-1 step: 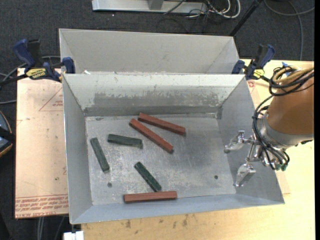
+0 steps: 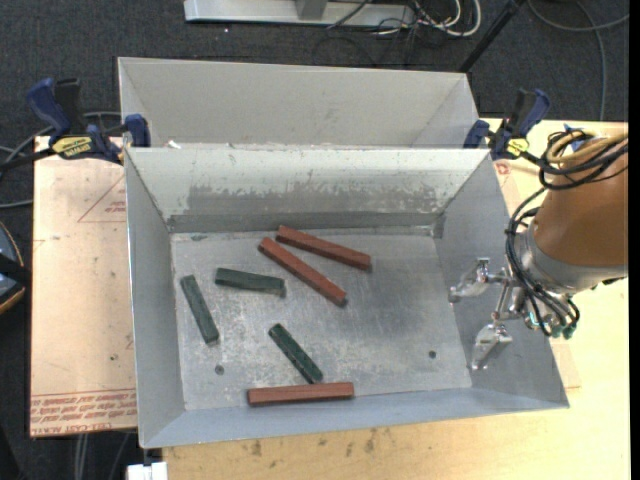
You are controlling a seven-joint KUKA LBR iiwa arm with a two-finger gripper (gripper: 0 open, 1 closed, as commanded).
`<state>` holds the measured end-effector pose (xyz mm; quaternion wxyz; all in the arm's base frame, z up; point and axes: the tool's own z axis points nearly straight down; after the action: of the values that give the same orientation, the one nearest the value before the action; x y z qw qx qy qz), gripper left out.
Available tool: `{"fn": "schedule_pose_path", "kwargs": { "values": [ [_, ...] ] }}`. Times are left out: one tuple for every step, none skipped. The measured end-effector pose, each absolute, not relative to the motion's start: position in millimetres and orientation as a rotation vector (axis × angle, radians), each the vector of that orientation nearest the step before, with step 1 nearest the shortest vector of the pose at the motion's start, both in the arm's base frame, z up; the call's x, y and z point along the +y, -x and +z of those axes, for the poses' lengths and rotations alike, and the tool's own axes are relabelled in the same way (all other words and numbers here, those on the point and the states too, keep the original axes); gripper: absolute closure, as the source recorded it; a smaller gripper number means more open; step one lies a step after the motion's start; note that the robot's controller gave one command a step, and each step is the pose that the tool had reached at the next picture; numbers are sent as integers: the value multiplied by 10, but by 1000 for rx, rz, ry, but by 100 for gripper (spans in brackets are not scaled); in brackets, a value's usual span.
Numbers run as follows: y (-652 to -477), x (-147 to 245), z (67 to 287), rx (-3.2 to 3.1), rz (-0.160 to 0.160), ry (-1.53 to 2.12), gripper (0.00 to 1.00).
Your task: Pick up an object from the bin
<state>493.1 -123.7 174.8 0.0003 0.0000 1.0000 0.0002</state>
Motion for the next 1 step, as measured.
{"fn": "schedule_pose_path", "kwargs": {
  "values": [
    [-5373, -1002, 1623, 3137, -3, 70, 0]
  ]
}}
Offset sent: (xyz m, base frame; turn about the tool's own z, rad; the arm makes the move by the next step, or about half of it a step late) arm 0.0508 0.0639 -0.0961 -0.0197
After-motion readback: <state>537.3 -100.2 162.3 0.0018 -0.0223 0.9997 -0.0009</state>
